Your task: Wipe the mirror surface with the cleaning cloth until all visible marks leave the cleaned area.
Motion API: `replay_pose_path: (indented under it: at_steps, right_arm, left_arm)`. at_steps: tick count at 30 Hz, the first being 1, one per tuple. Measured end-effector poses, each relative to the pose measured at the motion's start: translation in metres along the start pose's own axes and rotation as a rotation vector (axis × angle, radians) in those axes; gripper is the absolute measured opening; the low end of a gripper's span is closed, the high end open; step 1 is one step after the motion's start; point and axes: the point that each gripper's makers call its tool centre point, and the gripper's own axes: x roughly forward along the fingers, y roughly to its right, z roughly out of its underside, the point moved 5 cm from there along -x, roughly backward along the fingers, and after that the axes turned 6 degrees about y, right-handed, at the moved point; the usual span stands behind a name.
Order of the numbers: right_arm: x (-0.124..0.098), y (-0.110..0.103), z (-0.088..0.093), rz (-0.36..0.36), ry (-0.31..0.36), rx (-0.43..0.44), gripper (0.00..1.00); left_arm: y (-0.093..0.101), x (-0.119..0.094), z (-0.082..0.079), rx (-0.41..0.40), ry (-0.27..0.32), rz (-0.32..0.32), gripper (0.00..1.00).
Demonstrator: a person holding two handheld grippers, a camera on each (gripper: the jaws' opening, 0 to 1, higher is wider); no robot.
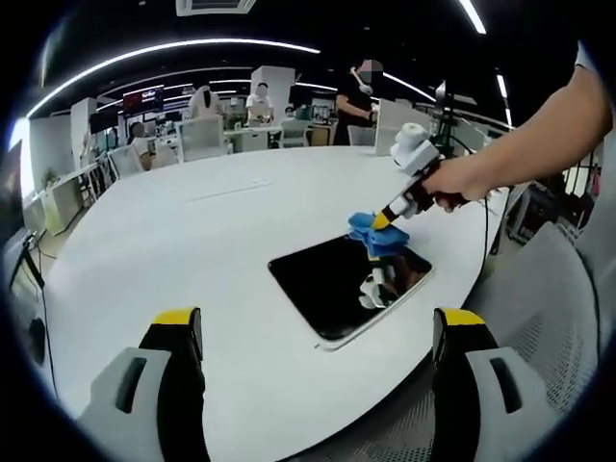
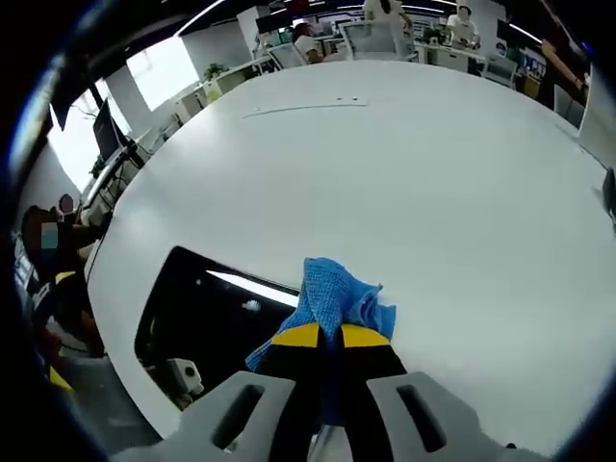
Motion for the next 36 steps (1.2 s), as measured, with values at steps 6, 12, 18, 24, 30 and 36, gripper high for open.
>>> replay_pose_path:
  at_steps: [6, 12, 18, 24, 30, 36]
  right_arm:
    - [0.001, 0.001, 0.000, -0.014, -0.004, 0.003, 0.00]
    - [0.001, 0.002, 0.000, -0.024, -0.001, 0.007, 0.00]
    - [-0.014, 0.006, -0.009, -0.034, 0.032, 0.000, 0.00]
    - [-0.041, 0.020, -0.012, -0.034, 0.058, 0.017, 0.00]
    - [-0.066, 0.047, 0.003, -0.018, 0.046, -0.007, 0.00]
    - [-0.094, 0.077, 0.013, 0.000, 0.046, 0.025, 0.00]
  left_arm:
    - [-0.003, 0.003, 0.002, -0.007, -0.009, -0.015, 0.99]
    - [-0.002, 0.005, 0.002, 0.002, -0.011, -0.011, 0.99]
    - [-0.001, 0.005, 0.001, 0.011, -0.013, -0.014, 0.99]
    - [0.003, 0.007, 0.000, -0.002, -0.015, -0.007, 0.99]
    - [-0.001, 0.005, 0.001, -0.021, -0.009, -0.012, 0.99]
    - [0.002, -0.001, 0.001, -0.016, -0.021, -0.006, 0.99]
